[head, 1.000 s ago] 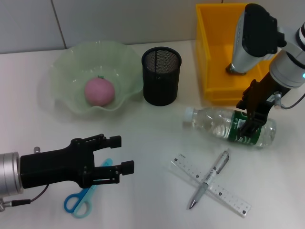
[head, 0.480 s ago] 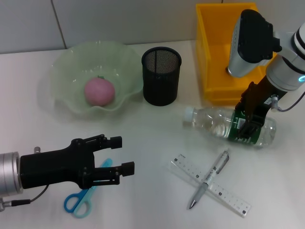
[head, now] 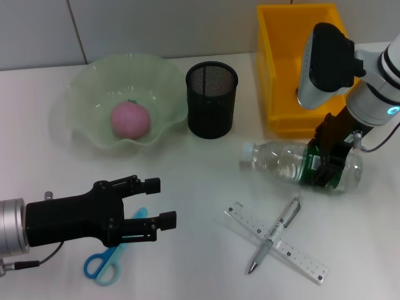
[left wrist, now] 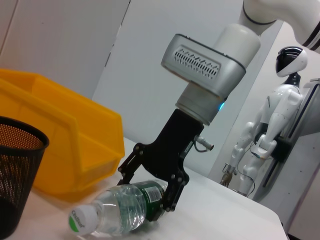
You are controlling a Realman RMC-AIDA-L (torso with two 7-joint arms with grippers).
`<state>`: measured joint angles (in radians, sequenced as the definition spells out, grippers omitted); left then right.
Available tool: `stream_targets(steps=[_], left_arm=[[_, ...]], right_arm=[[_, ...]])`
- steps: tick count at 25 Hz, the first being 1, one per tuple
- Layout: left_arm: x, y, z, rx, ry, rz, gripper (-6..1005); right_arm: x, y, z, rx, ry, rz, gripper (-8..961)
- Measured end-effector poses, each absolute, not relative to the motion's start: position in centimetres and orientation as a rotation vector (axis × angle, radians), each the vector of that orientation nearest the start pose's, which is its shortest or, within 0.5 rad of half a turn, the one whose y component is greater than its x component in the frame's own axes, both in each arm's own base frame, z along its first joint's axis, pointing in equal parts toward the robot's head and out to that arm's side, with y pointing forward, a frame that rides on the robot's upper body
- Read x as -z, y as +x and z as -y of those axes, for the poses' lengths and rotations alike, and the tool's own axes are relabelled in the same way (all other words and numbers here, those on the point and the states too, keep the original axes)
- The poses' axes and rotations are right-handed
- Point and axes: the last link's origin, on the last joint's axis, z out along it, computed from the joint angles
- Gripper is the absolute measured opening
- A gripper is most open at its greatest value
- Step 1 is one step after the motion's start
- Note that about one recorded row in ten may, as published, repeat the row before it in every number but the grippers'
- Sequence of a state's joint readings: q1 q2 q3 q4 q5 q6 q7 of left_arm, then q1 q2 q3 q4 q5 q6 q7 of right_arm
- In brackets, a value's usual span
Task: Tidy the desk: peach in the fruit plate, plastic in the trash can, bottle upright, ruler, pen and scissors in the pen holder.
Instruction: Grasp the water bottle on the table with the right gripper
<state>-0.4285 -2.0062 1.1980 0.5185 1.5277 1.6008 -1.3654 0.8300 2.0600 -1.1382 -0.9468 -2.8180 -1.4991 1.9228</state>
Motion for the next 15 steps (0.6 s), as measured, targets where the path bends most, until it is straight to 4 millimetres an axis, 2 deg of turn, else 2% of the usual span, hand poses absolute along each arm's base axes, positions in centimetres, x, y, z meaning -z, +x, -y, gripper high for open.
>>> stream_targets(steps=[15], left_arm=[[2.85,-25.61,-28.31,0.947,-2.877,0.741,872]], right_arm=[[0.04,22.28,-39.63,0.854,-2.782,-0.351,791]])
